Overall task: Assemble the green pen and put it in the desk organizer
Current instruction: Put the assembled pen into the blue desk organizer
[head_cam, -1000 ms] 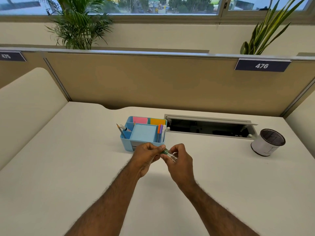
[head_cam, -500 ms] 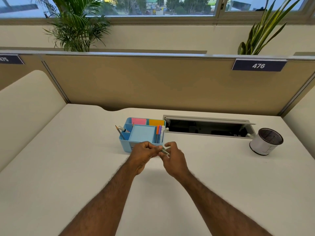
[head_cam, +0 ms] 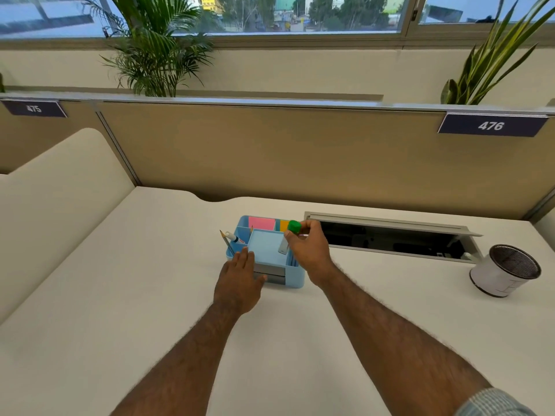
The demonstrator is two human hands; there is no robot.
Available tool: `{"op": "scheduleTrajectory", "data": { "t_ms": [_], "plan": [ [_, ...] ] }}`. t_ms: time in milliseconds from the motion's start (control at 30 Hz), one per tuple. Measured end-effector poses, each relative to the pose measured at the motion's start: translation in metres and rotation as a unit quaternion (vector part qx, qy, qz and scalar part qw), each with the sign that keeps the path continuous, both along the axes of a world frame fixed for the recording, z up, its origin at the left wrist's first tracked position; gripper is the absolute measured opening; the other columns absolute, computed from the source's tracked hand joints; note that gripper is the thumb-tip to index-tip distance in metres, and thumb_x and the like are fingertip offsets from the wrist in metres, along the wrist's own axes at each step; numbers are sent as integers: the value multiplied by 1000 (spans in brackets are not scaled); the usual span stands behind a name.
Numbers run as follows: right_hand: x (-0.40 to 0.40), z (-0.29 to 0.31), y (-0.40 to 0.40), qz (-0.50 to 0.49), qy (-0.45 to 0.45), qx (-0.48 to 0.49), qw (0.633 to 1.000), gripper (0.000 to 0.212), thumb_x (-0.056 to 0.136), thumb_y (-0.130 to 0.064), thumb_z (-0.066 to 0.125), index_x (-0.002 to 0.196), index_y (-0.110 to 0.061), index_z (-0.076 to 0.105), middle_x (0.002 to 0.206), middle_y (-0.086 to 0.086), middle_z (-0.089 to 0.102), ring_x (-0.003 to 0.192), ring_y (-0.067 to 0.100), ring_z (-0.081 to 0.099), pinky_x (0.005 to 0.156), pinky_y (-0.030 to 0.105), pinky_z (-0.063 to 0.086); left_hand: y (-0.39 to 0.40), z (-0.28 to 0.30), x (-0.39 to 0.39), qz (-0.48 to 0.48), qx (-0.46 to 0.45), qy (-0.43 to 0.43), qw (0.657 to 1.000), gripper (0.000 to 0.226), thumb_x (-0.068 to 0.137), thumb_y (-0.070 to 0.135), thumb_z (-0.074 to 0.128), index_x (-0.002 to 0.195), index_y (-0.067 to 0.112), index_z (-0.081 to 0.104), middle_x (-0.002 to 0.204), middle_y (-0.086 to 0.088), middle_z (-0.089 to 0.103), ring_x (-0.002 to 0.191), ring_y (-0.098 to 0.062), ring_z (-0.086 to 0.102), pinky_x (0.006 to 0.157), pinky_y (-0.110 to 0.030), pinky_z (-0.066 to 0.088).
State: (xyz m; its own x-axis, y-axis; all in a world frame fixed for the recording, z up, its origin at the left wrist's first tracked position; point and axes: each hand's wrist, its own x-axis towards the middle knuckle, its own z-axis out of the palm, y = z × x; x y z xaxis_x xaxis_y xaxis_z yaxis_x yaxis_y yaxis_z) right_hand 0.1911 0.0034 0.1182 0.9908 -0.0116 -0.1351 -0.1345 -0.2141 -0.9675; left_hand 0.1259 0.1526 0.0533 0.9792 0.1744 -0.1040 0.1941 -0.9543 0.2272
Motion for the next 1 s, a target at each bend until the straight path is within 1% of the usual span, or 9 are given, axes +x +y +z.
{"op": "scheduleTrajectory", "data": {
  "t_ms": [100,167,267,333,433,567,667,833,1000],
  "plan": [
    [8,-11,11,-16,14,28,999,40,88,-16,65,123,-21,46,118,7,58,102,19,61,79,34,59,4,-11,-3,-15,7,-2,1000,75,97,48,33,153,13,-1,164,-4,-4,151,-21,-1,120,-34,6],
    [13,-17,17,-28,14,22,999,36,87,-17,66,119,-22,51,122,9,60,108,22,62,81,35,60,5,-18,-3,-15,7,-13,1000,74,97,46,33,153,15,-4,164,-3,-7,151,-19,-5,119,-32,3],
    [17,-24,22,-15,-7,-21,1000,32,84,-19,71,110,-16,55,115,8,65,101,21,63,67,18,52,5,-22,-3,-11,2,-27,1000,73,98,45,32,153,15,-5,164,-2,-8,150,-18,-6,119,-30,2],
    [18,-28,25,11,-11,-61,998,33,81,-17,73,108,-13,54,112,7,65,98,20,62,64,15,48,6,-24,-3,-13,1,-34,999,73,98,44,33,153,15,-5,164,-2,-7,150,-18,-6,119,-31,2],
    [20,-35,26,55,-20,-121,991,34,79,-15,76,103,-11,53,108,7,63,100,21,61,72,26,52,6,-25,-4,-20,-6,-44,999,74,97,43,34,153,13,-4,164,-3,-6,150,-19,-6,119,-31,2],
    [22,-44,24,109,-74,-224,966,33,75,-21,78,98,-17,55,103,1,65,98,20,58,79,35,50,7,-26,-4,-23,-10,-50,998,75,97,42,36,153,12,-3,164,-4,-5,151,-19,-4,121,-32,4],
    [23,-48,19,132,-97,-312,936,27,79,-27,73,101,-22,58,108,-2,67,105,22,55,89,38,40,8,-25,-4,-26,-8,-48,999,75,97,41,37,153,12,-4,164,-4,-6,151,-20,-5,120,-31,2],
    [26,-50,16,147,-97,-343,923,28,80,-28,71,105,-23,59,111,-1,66,110,23,53,94,39,35,7,-22,-4,-23,-17,-38,999,76,96,39,39,153,13,-5,164,-4,-7,151,-20,-6,120,-31,2],
    [23,-41,12,145,-97,-359,917,50,78,-36,73,124,-28,56,127,-4,62,121,22,47,99,40,33,9,-18,-3,-31,-12,-22,999,80,94,43,42,153,12,-4,164,-4,-6,151,-20,-4,121,-33,5]
  ]
}}
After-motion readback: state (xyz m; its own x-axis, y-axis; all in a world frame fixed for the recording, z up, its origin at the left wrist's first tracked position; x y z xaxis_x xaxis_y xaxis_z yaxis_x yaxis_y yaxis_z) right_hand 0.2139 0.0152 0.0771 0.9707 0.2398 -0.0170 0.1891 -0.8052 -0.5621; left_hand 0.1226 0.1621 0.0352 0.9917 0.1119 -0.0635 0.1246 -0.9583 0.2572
